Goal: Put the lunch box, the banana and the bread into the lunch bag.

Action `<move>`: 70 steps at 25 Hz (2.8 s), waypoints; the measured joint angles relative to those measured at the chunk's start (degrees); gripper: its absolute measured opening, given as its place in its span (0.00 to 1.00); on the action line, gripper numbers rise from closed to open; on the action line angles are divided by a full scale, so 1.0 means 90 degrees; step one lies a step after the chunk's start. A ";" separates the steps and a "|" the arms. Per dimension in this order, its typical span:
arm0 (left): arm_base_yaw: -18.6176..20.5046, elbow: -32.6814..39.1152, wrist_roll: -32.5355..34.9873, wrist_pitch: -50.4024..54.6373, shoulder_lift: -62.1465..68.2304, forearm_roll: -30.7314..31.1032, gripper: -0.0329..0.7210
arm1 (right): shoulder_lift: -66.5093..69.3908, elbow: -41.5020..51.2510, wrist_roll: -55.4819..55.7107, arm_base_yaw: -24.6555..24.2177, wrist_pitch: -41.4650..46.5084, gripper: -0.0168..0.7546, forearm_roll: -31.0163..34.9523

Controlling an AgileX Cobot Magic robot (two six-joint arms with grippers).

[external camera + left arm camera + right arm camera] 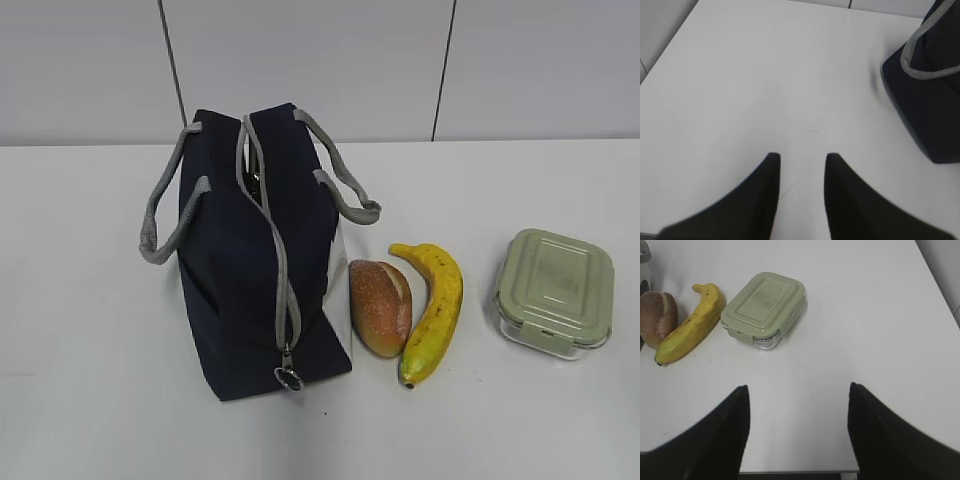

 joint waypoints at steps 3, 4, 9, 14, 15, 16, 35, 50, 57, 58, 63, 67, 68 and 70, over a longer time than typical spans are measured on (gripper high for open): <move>0.0000 0.0000 0.0000 0.0000 0.0000 0.0000 0.36 | 0.0000 0.0000 0.0000 0.0000 0.0000 0.61 0.0000; 0.0000 0.0000 0.0000 0.0000 0.0000 0.0000 0.36 | 0.0000 0.0000 0.0000 0.0000 0.0000 0.61 0.0000; 0.0000 0.0000 0.0000 0.0000 0.0000 0.0000 0.36 | 0.0000 0.0000 0.0000 0.0000 0.0000 0.61 0.0000; 0.0000 0.0000 0.0000 0.0000 0.0000 0.0000 0.36 | 0.0000 0.0000 0.0000 0.0000 0.0000 0.61 0.0000; 0.0000 0.0000 0.0000 0.0000 0.0017 0.0000 0.36 | 0.0000 0.0000 0.0000 0.0000 0.0000 0.61 0.0000; 0.0000 -0.0015 0.0000 -0.0015 0.0096 -0.0006 0.36 | 0.0000 0.0000 0.0000 0.0000 0.0000 0.61 0.0000; -0.0009 -0.3128 0.0438 0.0057 0.6157 -0.2847 0.39 | 0.0000 0.0000 0.0000 0.0000 0.0000 0.61 0.0000; -0.1370 -0.5133 0.0425 -0.0743 0.9728 -0.3387 0.66 | 0.0000 0.0000 0.0000 0.0000 0.0000 0.61 0.0000; -0.1959 -0.6073 0.0301 -0.0747 1.0719 -0.3409 0.66 | 0.0000 0.0000 0.0000 0.0000 0.0000 0.61 0.0000; -0.1996 -0.6150 0.0268 -0.0747 1.0813 -0.3409 0.66 | 0.0000 0.0000 0.0000 0.0000 0.0000 0.61 0.0000; -0.2043 -0.6256 0.0167 -0.0708 1.1283 -0.3397 0.66 | 0.0000 0.0000 0.0000 0.0000 0.0000 0.61 0.0000; -0.2043 -0.6261 0.0162 -0.0662 1.1474 -0.3375 0.65 | 0.0000 0.0000 0.0000 0.0000 0.0000 0.61 0.0000; -0.2043 -0.6261 0.0162 -0.0662 1.1506 -0.3375 0.63 | 0.0000 0.0000 0.0000 0.0000 0.0000 0.61 0.0000; -0.2043 -0.6261 0.0150 -0.0656 1.1531 -0.3367 0.52 | 0.0000 0.0000 0.0000 0.0000 0.0000 0.61 0.0000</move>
